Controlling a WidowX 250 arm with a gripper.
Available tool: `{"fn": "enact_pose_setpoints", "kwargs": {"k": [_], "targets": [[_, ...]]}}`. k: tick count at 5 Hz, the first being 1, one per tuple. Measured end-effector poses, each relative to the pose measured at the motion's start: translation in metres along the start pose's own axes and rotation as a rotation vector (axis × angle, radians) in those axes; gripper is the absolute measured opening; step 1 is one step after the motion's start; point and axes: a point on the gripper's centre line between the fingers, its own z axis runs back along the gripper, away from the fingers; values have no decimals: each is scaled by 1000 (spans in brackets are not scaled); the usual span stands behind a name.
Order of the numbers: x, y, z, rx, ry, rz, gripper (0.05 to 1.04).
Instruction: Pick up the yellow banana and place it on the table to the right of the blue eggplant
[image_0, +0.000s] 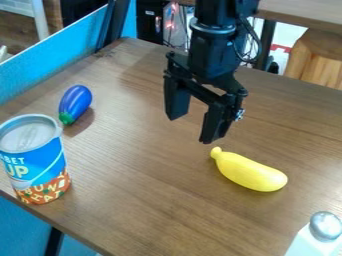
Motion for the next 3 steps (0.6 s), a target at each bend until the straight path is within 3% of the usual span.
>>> {"fn": "enact_pose_setpoints", "kwargs": {"k": [1,2,3], "targets": [[-1,-1,-8,-3,31,-14,1001],[1,-4,-9,-23,68,-238,1001],[8,-17,-18,14,126,-497,1001]]}}
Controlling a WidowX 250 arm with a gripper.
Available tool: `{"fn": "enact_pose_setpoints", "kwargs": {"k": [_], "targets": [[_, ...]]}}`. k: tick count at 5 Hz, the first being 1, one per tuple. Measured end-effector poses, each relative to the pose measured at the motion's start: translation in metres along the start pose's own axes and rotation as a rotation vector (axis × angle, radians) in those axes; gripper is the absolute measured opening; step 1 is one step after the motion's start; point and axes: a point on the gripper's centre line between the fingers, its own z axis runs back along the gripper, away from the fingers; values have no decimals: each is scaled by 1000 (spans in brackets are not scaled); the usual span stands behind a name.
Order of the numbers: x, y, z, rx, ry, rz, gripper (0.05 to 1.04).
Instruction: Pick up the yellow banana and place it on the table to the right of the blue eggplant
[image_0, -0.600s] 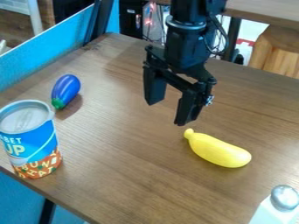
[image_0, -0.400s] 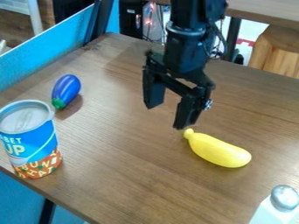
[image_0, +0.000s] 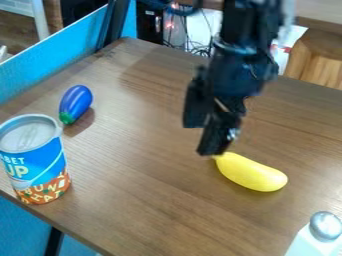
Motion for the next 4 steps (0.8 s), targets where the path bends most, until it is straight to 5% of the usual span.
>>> {"fn": "enact_pose_setpoints", "kwargs": {"k": [1,2,3,4], "targets": [[2,-12,-16,13,10,-246,1001],[2,-16,-28,57,-64,-402,1001],[8,-17,-31,132,-59,-417,1001],[17,-20,-30,128,-121,-432,1001]]}}
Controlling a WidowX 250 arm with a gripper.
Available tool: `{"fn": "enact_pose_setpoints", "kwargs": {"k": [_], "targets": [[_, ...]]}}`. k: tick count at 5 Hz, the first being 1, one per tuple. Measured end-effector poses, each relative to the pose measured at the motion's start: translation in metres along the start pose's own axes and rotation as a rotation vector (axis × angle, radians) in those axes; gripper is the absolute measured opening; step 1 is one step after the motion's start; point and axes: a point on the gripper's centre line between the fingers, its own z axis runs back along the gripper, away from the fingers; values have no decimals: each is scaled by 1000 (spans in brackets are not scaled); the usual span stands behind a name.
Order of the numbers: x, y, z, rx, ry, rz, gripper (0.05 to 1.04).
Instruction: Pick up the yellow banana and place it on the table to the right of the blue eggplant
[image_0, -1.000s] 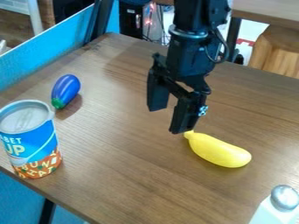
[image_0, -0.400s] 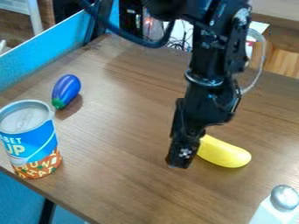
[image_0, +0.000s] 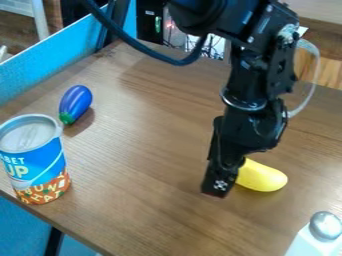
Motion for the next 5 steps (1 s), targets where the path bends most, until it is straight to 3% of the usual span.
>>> {"fn": "enact_pose_setpoints", "kwargs": {"k": [1,2,5], "targets": [[8,4,24,76,-122,-2,1001],[15,9,26,95,-183,15,1001],[20,24,-24,-19,-59,53,1001]]}}
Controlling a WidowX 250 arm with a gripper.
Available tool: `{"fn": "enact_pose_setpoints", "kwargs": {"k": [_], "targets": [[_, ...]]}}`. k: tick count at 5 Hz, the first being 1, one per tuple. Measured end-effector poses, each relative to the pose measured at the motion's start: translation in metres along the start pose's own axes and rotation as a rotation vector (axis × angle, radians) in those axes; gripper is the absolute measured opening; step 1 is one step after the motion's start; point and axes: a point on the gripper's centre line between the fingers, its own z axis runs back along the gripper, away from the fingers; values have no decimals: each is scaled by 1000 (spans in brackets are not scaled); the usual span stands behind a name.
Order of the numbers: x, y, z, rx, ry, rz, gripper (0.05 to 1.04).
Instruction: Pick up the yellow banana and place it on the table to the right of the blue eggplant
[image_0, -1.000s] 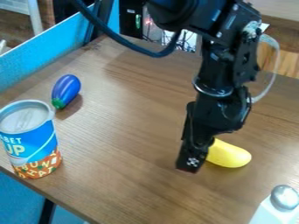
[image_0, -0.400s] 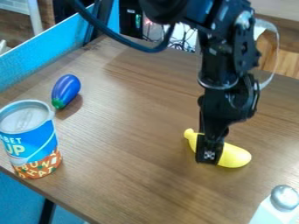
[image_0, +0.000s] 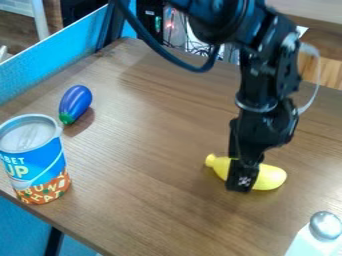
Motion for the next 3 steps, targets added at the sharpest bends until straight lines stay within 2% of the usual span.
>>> {"fn": "enact_pose_setpoints", "kwargs": {"k": [1,2,3], "targets": [[-5,2,-14,-37,25,25,1000],[-2,4,-14,-36,0,63,966],[-5,1,-14,-30,-39,132,691]]}}
